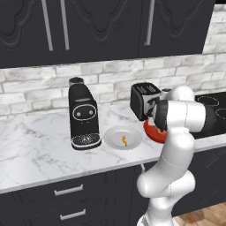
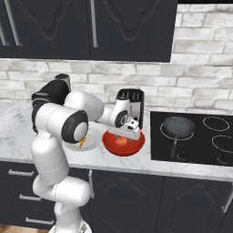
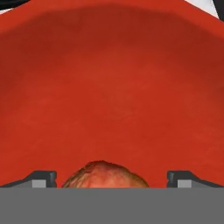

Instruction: Place the shrimp on the plate and place the squash on the same plate.

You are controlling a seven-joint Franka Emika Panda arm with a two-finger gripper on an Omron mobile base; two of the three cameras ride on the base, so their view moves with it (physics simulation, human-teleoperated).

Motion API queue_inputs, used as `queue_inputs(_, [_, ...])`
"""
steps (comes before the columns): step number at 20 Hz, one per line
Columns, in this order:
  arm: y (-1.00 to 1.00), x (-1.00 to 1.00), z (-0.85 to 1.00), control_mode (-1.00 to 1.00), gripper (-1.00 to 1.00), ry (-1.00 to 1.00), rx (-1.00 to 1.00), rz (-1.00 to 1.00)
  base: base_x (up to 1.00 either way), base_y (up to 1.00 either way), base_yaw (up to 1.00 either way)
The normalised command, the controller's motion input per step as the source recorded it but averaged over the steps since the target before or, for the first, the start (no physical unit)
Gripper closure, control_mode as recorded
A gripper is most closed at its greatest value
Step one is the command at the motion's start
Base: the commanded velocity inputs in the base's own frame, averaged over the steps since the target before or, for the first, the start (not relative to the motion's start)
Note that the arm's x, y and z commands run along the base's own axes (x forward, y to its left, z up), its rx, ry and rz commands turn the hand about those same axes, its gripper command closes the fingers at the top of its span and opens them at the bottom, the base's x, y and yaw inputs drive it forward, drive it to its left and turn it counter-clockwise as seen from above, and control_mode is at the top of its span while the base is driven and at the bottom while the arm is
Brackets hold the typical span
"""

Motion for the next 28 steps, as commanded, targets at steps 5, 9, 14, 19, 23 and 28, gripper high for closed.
queue_inputs(5, [0.00,-0.13,-0.02,-1.00,-1.00,0.03,0.01,-0.03,0.00,0.00,0.00])
queue_inputs(9, [0.00,-0.32,0.03,-1.00,-1.00,0.02,0.00,-0.07,0.00,0.00,0.00])
queue_inputs(14, [0.00,-0.38,0.02,-1.00,-1.00,0.06,0.00,-0.06,0.00,0.00,0.00])
queue_inputs(19, [0.00,-0.13,0.00,-1.00,-1.00,0.01,0.00,-0.02,0.00,0.00,0.00])
queue_inputs(23, [0.00,0.00,-0.01,-1.00,-1.00,0.00,0.00,0.00,0.00,0.00,0.00])
queue_inputs(28, [0.00,-0.02,-0.20,-1.00,1.00,0.00,0.04,0.00,0.00,0.00,0.00])
